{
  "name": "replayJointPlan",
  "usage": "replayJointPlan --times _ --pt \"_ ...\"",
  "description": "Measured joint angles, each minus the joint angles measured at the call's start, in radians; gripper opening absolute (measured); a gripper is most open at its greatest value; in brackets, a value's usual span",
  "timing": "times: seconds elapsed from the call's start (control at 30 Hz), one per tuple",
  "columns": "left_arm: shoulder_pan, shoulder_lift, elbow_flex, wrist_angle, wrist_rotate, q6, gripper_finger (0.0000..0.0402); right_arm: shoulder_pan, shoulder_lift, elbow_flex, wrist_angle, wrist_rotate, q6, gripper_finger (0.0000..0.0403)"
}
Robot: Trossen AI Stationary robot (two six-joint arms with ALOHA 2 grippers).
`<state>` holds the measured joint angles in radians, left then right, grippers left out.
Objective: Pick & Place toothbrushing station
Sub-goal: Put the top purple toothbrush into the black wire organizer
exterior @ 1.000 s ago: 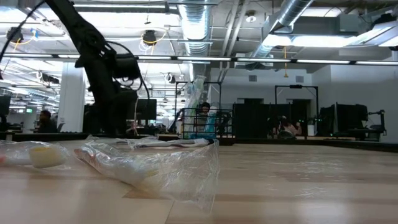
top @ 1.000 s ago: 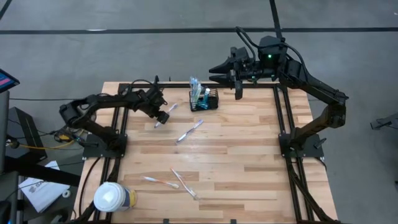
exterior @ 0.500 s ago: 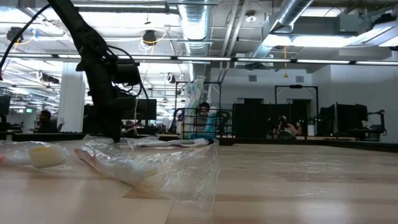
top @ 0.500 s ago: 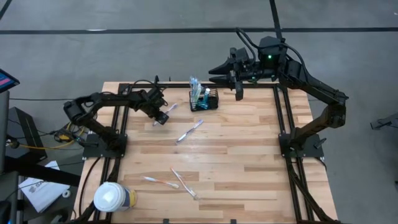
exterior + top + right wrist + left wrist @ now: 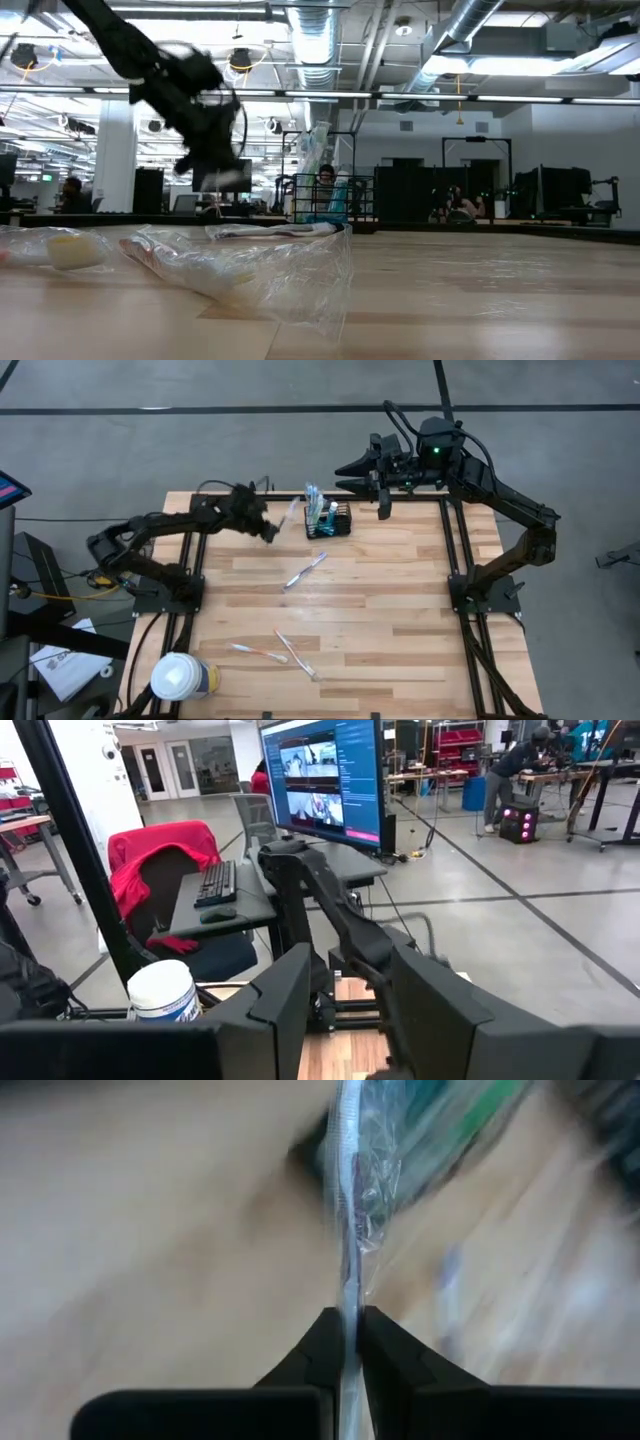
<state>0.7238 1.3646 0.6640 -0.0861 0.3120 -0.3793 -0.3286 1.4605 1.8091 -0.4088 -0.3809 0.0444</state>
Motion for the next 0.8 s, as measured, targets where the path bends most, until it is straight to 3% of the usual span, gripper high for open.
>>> replayJointPlan --times 0.23,0.47,0.63,0.8 --pt "0.022 -0.278 0.000 0.147 -0.006 -0.058 0.0012 -0.028 0.000 0.000 0.024 0.067 0.000 0.0133" --pt "-0.019 -0.469 0.003 0.516 -0.011 -0.060 0.0012 -0.086 0.021 0.003 0.091 0.065 0.050 0.0133" --pt "-0.072 -0.477 0.030 0.557 -0.062 -0.085 0.0011 -0.108 0.067 0.002 0.181 -0.031 0.130 0.0136" --pt "-0.151 -0.377 0.100 0.566 -0.086 -0.044 0.0011 -0.104 0.135 -0.002 0.281 -0.066 0.169 0.0148"
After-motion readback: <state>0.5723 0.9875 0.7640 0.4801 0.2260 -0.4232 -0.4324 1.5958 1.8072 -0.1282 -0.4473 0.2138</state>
